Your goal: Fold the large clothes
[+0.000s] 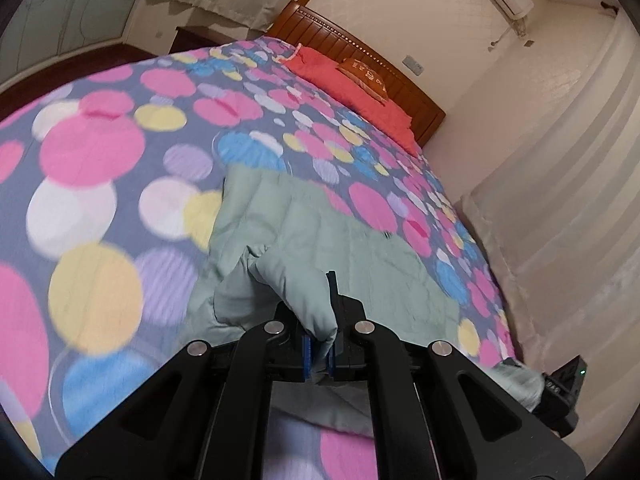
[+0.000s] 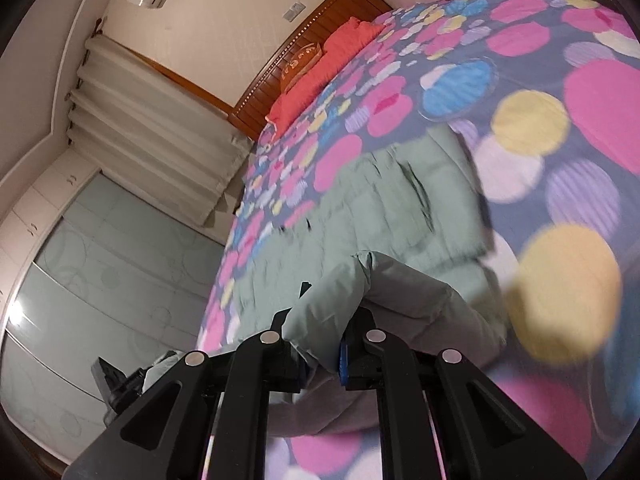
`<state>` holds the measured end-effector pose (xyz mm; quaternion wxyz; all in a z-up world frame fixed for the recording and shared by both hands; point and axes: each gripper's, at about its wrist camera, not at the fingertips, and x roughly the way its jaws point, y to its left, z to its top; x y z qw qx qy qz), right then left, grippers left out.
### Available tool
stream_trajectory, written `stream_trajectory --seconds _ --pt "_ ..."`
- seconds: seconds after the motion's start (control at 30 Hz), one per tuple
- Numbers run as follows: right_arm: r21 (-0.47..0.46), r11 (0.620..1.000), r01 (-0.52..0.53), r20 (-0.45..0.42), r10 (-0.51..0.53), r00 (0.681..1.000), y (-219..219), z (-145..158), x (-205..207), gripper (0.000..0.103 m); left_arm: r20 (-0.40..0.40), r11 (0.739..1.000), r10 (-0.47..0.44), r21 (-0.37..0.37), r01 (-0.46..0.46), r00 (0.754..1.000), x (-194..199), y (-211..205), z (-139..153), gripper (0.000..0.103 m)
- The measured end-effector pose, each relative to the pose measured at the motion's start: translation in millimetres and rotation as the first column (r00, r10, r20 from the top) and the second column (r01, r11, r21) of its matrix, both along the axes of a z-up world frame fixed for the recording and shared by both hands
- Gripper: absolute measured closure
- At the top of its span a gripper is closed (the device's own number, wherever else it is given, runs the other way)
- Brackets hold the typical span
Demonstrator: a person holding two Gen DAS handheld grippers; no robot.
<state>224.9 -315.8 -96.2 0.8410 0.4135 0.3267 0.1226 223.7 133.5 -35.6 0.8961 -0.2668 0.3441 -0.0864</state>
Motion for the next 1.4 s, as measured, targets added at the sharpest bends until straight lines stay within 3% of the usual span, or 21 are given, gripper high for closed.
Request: stream_trajectory --seconds 0.23,0.53,0.93,1.03,1.1,1.13,1.17,1.2,1.23,1.4 --pt "-0.021 1.0 0.006 -0.025 -0.007 1.0 -3 0 79 0.092 -0.036 0.998 0.029 0.064 -0.026 0.999 80 -1 -9 0.098" --pt "-0.101 0.995 0.02 -0.121 -0.032 0.992 -9 -32 170 0.092 -0.113 0.988 0.055 0.151 -0.038 0.992 158 -3 -46 0.098" --pt "-0.184 0.983 0.024 -0.185 -0.059 0.981 -13 -64 232 0.092 -0.153 0.958 0.052 0.287 -0.006 0.987 228 -20 -81 0.098" --pt "-0.194 0.981 0.022 -0.186 -0.059 0.981 -13 -66 238 0.087 -0.146 0.946 0.037 0.323 0.012 0.989 231 -26 -81 0.096" --pt "-0.19 0.982 0.019 -0.169 -0.052 0.984 -13 -62 236 0.059 -0.127 0.945 0.014 0.326 0.028 0.992 230 -27 -76 0.082" --pt "-0.192 0.981 0.025 -0.158 -0.056 0.986 -13 -59 234 0.051 -0.111 0.943 0.003 0.33 0.034 0.994 228 -27 -73 0.077" --pt "-0.205 0.978 0.042 -0.134 -0.07 0.988 -13 -53 230 0.04 -0.092 0.941 0.001 0.336 0.03 0.996 224 -27 -68 0.06" --pt "-0.222 0.974 0.054 -0.115 -0.081 0.99 -13 -47 226 0.038 -0.074 0.94 0.008 0.341 0.017 0.997 221 -26 -64 0.041" --pt "-0.237 0.97 0.056 -0.099 -0.081 0.992 -12 -42 223 0.038 -0.054 0.939 0.02 0.343 0.0 0.998 218 -24 -60 0.036" --pt "-0.274 0.961 0.03 -0.061 -0.048 0.997 1 -26 207 0.038 -0.006 0.962 0.084 0.263 -0.08 0.996 195 -6 -41 0.033"
